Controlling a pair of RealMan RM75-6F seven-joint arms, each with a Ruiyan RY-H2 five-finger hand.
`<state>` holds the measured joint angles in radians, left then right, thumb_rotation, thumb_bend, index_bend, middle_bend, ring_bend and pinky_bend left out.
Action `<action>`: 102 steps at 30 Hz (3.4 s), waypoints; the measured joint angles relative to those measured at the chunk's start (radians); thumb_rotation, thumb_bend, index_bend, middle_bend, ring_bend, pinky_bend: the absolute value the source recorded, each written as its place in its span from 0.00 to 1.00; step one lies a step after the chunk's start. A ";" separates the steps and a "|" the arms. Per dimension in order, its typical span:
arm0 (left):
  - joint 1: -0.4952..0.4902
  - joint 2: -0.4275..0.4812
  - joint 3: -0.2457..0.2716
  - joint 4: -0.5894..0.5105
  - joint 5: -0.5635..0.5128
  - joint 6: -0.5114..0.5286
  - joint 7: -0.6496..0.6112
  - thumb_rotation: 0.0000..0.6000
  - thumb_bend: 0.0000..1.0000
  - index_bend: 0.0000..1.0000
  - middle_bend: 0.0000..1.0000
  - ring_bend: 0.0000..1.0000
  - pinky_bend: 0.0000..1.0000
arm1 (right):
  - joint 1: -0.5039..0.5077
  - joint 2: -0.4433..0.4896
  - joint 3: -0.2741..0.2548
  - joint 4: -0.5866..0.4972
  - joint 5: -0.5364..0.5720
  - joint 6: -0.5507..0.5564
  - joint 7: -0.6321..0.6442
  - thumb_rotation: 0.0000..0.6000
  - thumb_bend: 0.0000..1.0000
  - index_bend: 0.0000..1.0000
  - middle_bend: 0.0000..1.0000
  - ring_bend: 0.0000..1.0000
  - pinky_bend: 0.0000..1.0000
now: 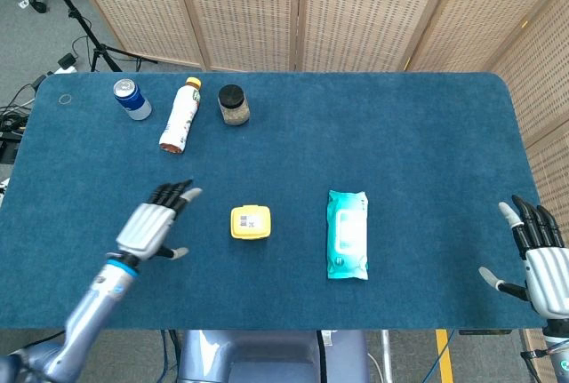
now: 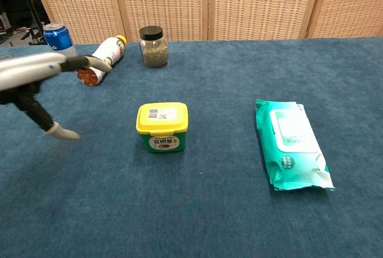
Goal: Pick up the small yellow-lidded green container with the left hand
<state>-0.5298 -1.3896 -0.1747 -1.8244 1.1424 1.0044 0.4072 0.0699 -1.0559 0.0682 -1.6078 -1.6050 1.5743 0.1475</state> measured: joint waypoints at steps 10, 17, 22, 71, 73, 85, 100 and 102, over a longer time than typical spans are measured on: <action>-0.168 -0.253 -0.049 0.105 -0.204 -0.012 0.161 1.00 0.00 0.00 0.00 0.00 0.00 | 0.011 0.003 -0.002 0.000 0.020 -0.033 0.010 1.00 0.00 0.00 0.00 0.00 0.00; -0.216 -0.344 -0.057 0.167 -0.310 0.074 0.270 1.00 0.00 0.01 0.00 0.03 0.08 | 0.014 -0.002 0.003 0.006 0.029 -0.037 0.030 1.00 0.00 0.00 0.00 0.00 0.00; -0.231 -0.358 -0.054 0.198 -0.309 0.057 0.246 1.00 0.06 0.11 0.10 0.17 0.25 | 0.015 -0.004 0.006 0.009 0.033 -0.034 0.041 1.00 0.00 0.00 0.00 0.00 0.00; -0.066 0.128 0.247 0.607 0.375 -0.125 -0.725 1.00 0.11 0.00 0.00 0.00 0.00 | 0.008 -0.022 0.004 -0.022 0.038 -0.027 -0.040 1.00 0.00 0.00 0.00 0.00 0.00; -0.061 0.157 0.250 0.573 0.373 -0.122 -0.709 1.00 0.11 0.00 0.00 0.00 0.00 | 0.007 -0.020 0.005 -0.023 0.038 -0.026 -0.032 1.00 0.00 0.00 0.00 0.00 0.00; -0.034 0.279 0.207 0.319 0.197 -0.088 -0.335 1.00 0.11 0.00 0.00 0.00 0.00 | 0.005 -0.012 0.003 -0.026 0.029 -0.020 -0.018 1.00 0.00 0.00 0.00 0.00 0.00; -0.114 0.220 0.162 0.157 -0.222 -0.120 0.116 1.00 0.09 0.04 0.01 0.01 0.00 | 0.005 -0.017 0.009 -0.016 0.029 -0.011 -0.018 1.00 0.00 0.00 0.00 0.00 0.00; -0.125 0.198 0.160 0.154 -0.248 -0.111 0.140 1.00 0.06 0.13 0.05 0.05 0.01 | 0.005 -0.018 0.010 -0.016 0.032 -0.012 -0.016 1.00 0.00 0.00 0.00 0.00 0.00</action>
<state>-0.6548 -1.1919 -0.0144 -1.6706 0.8948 0.8933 0.5469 0.0746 -1.0735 0.0783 -1.6234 -1.5727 1.5626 0.1317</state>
